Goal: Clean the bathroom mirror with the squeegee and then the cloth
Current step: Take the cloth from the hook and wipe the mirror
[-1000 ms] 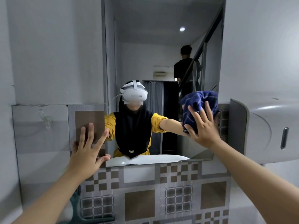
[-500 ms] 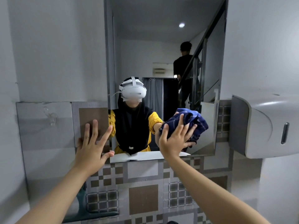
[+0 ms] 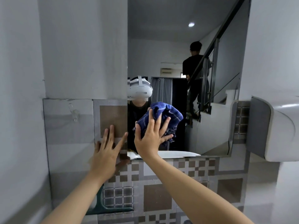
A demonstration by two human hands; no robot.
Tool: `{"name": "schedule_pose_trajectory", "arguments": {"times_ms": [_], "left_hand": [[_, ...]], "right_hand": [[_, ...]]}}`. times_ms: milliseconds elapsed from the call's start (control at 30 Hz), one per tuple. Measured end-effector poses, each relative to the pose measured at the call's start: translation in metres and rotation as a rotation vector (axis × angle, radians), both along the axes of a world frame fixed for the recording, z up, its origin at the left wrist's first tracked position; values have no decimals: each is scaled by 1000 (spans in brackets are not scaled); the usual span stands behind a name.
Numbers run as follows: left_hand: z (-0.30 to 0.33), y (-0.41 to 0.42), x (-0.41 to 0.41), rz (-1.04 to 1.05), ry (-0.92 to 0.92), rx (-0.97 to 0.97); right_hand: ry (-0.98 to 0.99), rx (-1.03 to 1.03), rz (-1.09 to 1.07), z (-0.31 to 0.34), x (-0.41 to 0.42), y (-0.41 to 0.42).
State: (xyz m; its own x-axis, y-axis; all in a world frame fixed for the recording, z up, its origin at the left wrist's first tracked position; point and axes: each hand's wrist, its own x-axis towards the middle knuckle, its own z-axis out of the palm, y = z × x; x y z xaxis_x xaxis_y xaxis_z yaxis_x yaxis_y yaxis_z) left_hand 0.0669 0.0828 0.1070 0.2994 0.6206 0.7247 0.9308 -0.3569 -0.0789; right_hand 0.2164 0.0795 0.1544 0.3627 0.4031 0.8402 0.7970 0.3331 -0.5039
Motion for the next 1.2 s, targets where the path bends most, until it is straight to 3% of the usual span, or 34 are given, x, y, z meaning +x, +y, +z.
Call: {"name": "schedule_pose_trajectory", "arguments": {"times_ms": [233,467,633,900,1200], "left_hand": [[0,2,-4,-27,9,41],[0,3,-4,-15,45,55],[0,3,-4,-26,55,61],[1,3,-2,-10,92,89],[1,5,-1,-19,91,81]], "right_hand": [[-355,84,57,3,-3,4],[-808,145,-5,3,62,1],[-976,151,-62,4,115,-5],[-887,109,-133,-15,237,-19],[-519,-42,-187,-57,311,-33]]}}
